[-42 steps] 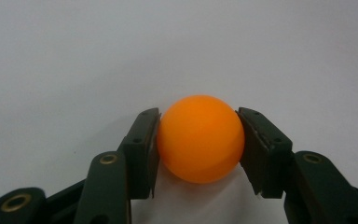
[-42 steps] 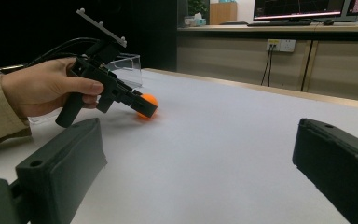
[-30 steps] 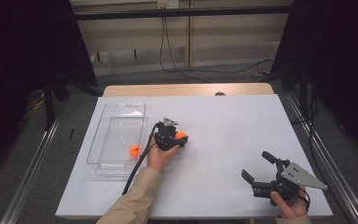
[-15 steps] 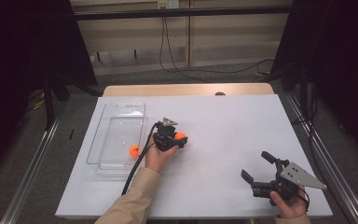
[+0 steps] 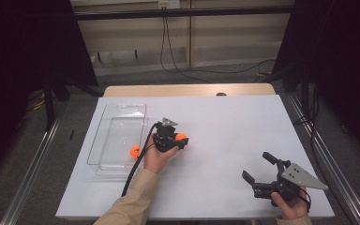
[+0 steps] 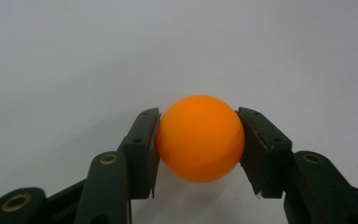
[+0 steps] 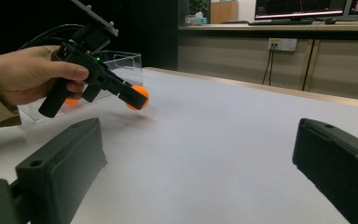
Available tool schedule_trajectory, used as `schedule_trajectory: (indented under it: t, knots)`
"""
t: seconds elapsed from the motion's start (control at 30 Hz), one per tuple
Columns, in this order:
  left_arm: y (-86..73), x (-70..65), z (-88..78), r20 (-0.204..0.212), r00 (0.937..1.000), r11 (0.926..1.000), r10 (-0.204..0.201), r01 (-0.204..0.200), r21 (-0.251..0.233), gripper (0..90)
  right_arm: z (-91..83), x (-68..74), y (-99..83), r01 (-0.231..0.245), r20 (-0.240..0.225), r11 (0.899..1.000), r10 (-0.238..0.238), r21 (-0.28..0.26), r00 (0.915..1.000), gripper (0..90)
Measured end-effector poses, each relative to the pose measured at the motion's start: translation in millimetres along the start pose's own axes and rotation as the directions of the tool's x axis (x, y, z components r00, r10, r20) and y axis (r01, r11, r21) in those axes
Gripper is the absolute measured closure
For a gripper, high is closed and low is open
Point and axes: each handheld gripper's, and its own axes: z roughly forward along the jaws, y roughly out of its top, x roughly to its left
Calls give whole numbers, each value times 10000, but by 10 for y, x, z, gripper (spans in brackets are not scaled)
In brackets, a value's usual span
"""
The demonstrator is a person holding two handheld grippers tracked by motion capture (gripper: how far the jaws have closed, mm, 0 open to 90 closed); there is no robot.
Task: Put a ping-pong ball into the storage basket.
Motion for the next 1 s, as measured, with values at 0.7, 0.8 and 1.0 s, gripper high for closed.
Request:
schedule_trajectory:
  t: [0.7, 0.8, 1.0]
  knots:
    - [18, -6, -164, 258, 9996, 9999, -77, 73, 154, 509, 0, 3, 2, -12, -24, 10000, 12, -20, 10000, 15]
    - [22, -6, -189, 285, 9996, 9999, -27, 22, 160, 509, 3, 3, 0, -21, -23, 10000, 21, -2, 10000, 15]
    - [24, -6, -222, 361, 9993, 9999, -61, 55, 160, 509, 7, 8, 0, -7, -49, 10000, 7, -6, 10000, 15]
